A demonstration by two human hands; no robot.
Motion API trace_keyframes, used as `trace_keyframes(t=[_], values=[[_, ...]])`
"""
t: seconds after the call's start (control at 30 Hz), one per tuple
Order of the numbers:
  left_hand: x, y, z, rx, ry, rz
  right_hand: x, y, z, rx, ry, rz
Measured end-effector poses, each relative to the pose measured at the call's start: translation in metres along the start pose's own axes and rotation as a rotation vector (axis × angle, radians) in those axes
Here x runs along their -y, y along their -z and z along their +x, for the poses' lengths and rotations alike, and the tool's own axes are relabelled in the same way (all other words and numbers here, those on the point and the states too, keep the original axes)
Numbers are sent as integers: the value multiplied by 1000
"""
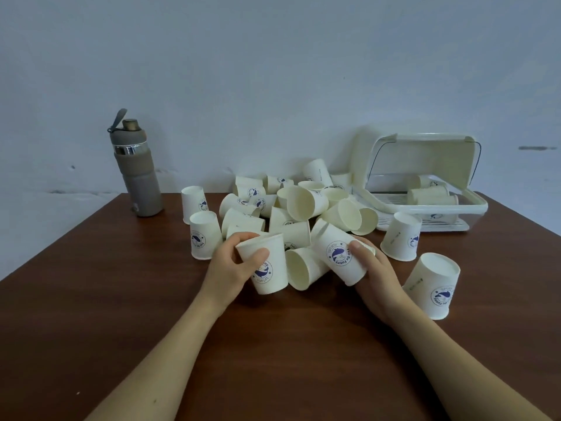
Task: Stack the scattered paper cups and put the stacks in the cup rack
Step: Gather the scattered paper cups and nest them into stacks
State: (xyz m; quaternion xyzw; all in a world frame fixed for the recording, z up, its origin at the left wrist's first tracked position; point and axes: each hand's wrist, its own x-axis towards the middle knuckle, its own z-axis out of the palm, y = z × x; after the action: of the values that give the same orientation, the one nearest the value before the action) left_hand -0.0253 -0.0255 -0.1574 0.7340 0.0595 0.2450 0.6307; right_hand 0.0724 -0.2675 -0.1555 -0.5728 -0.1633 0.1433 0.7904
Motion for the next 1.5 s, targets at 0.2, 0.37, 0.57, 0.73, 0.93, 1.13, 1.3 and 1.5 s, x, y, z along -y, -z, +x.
trace_keyframes(t=[0.2,0.37,0.57,0.73,0.93,1.13,1.3,1.5], values=[[-4,4,-3,59,-37,-4,4,-3,-6,45,49,8],[-2,-1,-7,174,-21,51,12,-3,-16,13,52,-149],[-1,-1,-8,183,14,42,17,-2,-20,-26,-55,-158],[-4,-1,-11,195,48,2,18,1,-26,352,-91,-162],[-5,0,-8,34,35,8,13,-2,-28,318,-71,-439],[-5,-1,-9,83,22,38,16,-7,-31,98,147,-563],[0,2,-9,167,30,84,15,-4,-35,44,353,-837],[0,2,-9,207,15,138,10,-7,-36,210,416,-865]])
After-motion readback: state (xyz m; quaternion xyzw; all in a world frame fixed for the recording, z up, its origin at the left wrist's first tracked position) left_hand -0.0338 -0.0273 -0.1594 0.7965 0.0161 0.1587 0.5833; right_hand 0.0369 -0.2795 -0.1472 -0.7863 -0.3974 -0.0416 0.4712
